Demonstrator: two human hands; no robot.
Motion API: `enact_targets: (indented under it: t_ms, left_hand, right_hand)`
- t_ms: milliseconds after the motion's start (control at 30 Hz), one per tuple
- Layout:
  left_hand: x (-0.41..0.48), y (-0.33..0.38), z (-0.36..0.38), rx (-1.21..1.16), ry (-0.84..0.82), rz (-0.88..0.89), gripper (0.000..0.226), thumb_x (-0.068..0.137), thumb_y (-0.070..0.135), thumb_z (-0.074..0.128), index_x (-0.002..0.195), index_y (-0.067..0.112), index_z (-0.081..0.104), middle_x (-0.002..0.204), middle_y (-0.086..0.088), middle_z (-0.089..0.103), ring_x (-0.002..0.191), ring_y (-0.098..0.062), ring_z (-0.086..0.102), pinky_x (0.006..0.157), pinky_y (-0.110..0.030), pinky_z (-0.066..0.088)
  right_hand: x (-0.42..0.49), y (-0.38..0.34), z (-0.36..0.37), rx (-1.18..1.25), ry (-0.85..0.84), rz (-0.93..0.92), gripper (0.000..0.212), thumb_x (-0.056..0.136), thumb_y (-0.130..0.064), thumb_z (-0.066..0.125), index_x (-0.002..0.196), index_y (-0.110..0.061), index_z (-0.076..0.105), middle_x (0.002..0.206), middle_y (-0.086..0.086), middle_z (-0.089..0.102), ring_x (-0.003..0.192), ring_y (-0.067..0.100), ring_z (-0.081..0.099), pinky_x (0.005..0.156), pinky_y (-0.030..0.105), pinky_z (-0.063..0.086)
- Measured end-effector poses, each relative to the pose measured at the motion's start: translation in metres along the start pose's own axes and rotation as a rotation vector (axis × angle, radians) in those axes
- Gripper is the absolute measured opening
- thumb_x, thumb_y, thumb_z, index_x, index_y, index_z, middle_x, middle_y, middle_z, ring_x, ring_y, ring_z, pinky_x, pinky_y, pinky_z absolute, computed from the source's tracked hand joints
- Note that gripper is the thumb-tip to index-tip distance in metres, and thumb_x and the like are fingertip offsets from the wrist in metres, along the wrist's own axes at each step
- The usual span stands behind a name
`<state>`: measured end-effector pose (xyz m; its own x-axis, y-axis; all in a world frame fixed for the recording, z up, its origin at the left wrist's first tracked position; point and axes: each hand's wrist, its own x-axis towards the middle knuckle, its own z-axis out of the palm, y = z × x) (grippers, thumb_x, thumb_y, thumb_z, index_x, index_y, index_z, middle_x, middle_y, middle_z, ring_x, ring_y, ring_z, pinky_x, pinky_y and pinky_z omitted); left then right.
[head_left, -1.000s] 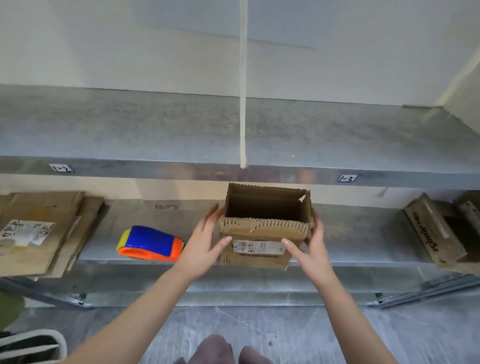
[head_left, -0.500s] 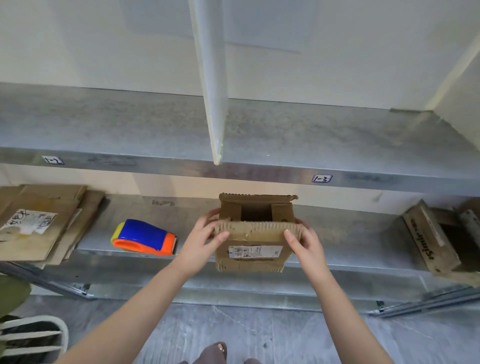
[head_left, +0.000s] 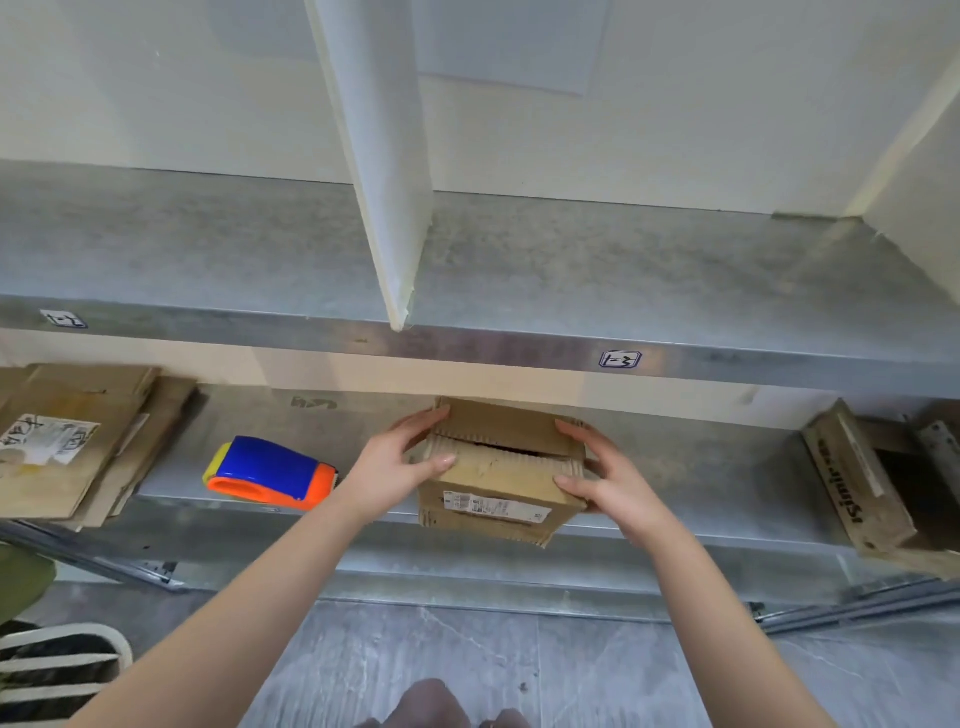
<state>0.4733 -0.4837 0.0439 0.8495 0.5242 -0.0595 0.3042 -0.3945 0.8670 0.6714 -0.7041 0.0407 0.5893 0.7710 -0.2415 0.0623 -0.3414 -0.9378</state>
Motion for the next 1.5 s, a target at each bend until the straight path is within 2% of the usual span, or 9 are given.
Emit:
enact_targets:
  t_ms: [133,233,300,733,833,967,1100,1267,1500]
  left_hand:
    - [-0.012,-0.008,0.011,-0.002,-0.072,-0.076,0.067,0.082,0.035,0.073,0.142,0.028,0.044,0.143,0.009,0.045,0.131,-0.006,0.042,0.106,-0.017,0.032]
    - [-0.027,-0.024,0.03,-0.029,-0.083,-0.113,0.075,0.076,0.05,0.073,0.142,0.032,0.041,0.144,0.011,0.044,0.134,-0.008,0.041,0.111,-0.022,0.031]
    - [-0.023,-0.025,0.034,-0.071,-0.077,-0.132,0.075,0.078,0.044,0.074,0.143,0.033,0.038,0.146,0.012,0.04,0.136,-0.006,0.038,0.113,-0.025,0.03]
    - [0.03,-0.014,0.033,0.1,0.094,-0.177,0.063,0.08,0.04,0.075,0.135,0.03,0.046,0.147,0.002,0.042,0.135,-0.017,0.039,0.105,-0.029,0.035]
    - [0.033,-0.021,0.032,0.385,0.071,-0.01,0.063,0.085,0.06,0.056,0.136,0.026,0.048,0.156,0.008,0.022,0.145,-0.017,0.01,0.114,-0.039,0.025]
    - [0.033,-0.022,0.028,0.563,0.007,0.043,0.088,0.079,0.083,0.021,0.14,0.023,0.045,0.153,0.006,0.032,0.145,-0.019,0.014,0.115,-0.045,0.029]
    - [0.031,-0.006,0.029,0.678,0.037,0.118,0.053,0.095,0.044,0.051,0.142,0.021,0.043,0.154,0.003,0.03,0.146,-0.021,0.015,0.114,-0.044,0.029]
    - [0.01,0.01,0.012,0.82,0.045,0.229,0.066,0.09,0.055,0.027,0.143,0.02,0.042,0.15,-0.005,0.039,0.141,-0.028,0.031,0.11,-0.045,0.033]
    - [-0.039,-0.018,-0.048,1.086,-0.003,0.305,0.055,0.091,0.051,0.036,0.131,0.019,0.053,0.136,-0.008,0.053,0.131,-0.031,0.044,0.111,-0.046,0.032]
  right_hand:
    - [-0.016,0.015,0.004,-0.033,-0.021,0.061,0.057,0.085,-0.011,0.072,0.122,-0.051,0.054,0.139,-0.009,0.049,0.117,0.018,0.057,0.068,0.031,0.057]
    - [-0.023,0.034,0.014,-0.148,0.062,0.011,0.061,0.082,-0.016,0.075,0.118,-0.059,0.051,0.152,-0.002,0.039,0.135,0.017,0.043,0.107,0.032,0.04]
    - [-0.019,0.038,0.017,-0.141,0.146,-0.025,0.061,0.082,-0.018,0.077,0.118,-0.059,0.05,0.151,-0.001,0.041,0.135,0.016,0.043,0.114,0.032,0.033]
    - [0.034,0.018,0.004,-0.107,0.059,0.056,0.051,0.091,-0.026,0.066,0.138,-0.037,0.047,0.149,-0.007,0.041,0.137,0.019,0.039,0.107,0.029,0.035]
    - [0.036,0.021,0.005,-0.103,0.035,0.056,0.049,0.093,-0.029,0.063,0.135,-0.046,0.044,0.154,-0.005,0.034,0.14,0.02,0.035,0.114,0.036,0.032]
    - [0.038,0.023,0.008,-0.272,0.155,0.03,0.053,0.091,-0.038,0.064,0.139,-0.044,0.042,0.152,-0.001,0.035,0.14,0.019,0.034,0.114,0.032,0.029]
    - [0.024,0.021,0.008,-0.544,0.272,-0.109,0.06,0.092,-0.046,0.058,0.147,-0.037,0.036,0.15,0.002,0.038,0.139,0.022,0.033,0.105,0.037,0.04]
    - [0.004,0.003,0.014,-0.877,0.433,-0.299,0.056,0.094,-0.05,0.041,0.144,-0.024,0.045,0.145,0.006,0.048,0.139,0.031,0.033,0.107,0.048,0.041]
    - [-0.01,-0.03,0.091,-0.951,0.297,-0.577,0.047,0.091,-0.043,0.043,0.131,-0.024,0.058,0.138,0.004,0.055,0.133,0.03,0.042,0.107,0.047,0.04]
